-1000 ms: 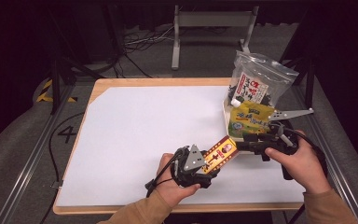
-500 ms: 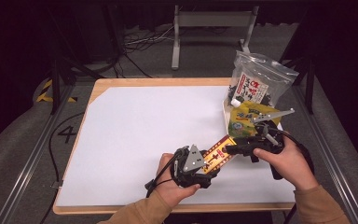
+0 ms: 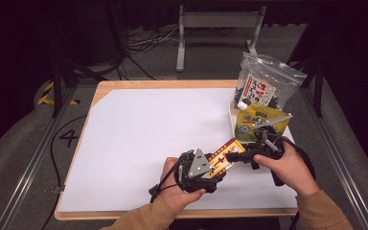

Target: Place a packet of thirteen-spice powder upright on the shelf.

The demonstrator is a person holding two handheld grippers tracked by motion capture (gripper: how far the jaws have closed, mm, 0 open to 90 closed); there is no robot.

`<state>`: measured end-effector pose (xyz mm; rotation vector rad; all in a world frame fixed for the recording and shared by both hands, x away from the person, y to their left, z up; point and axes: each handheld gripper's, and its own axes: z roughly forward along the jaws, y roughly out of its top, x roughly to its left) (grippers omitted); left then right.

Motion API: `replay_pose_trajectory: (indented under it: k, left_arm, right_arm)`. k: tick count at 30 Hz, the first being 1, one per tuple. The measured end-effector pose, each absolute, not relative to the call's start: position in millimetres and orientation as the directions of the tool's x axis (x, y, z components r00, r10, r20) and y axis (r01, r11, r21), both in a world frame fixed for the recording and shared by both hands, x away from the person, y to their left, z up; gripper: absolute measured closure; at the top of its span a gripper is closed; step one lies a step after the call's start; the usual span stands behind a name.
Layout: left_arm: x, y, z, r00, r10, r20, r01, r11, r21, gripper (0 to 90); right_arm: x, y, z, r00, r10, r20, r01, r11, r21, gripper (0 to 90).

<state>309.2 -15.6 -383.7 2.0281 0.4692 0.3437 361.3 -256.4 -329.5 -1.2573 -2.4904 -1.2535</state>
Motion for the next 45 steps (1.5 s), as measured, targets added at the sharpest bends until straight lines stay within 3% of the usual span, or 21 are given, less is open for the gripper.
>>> replay_pose_trajectory:
  k: [7, 16, 40, 43, 45]
  left_arm:
    - [310, -15, -384, 0.883, 0.468, 0.044, 0.188, -0.438, 0.879, 32.5]
    - [311, -16, -387, 0.884, 0.465, 0.034, 0.201, -0.446, 0.872, 32.6]
    - [313, -14, -376, 0.893, 0.447, 0.048, 0.185, -0.463, 0.867, 29.1]
    - [313, -11, -374, 0.897, 0.441, 0.039, 0.187, -0.457, 0.869, 29.1]
    - [314, -8, -372, 0.896, 0.442, 0.041, 0.185, -0.455, 0.871, 28.9]
  right_arm:
    - [361, -254, -332, -0.657, 0.629, 0.415, 0.707, 0.323, 0.630, 41.8]
    - [359, -257, -328, -0.704, 0.582, 0.407, 0.656, 0.312, 0.688, 56.8]
    - [352, -250, -306, -0.724, 0.572, 0.386, 0.631, 0.323, 0.705, 66.4]
    - [352, -250, -302, -0.716, 0.644, 0.269, 0.600, 0.371, 0.709, 68.5]
    - [352, -253, -301, -0.718, 0.643, 0.268, 0.599, 0.373, 0.709, 68.5]
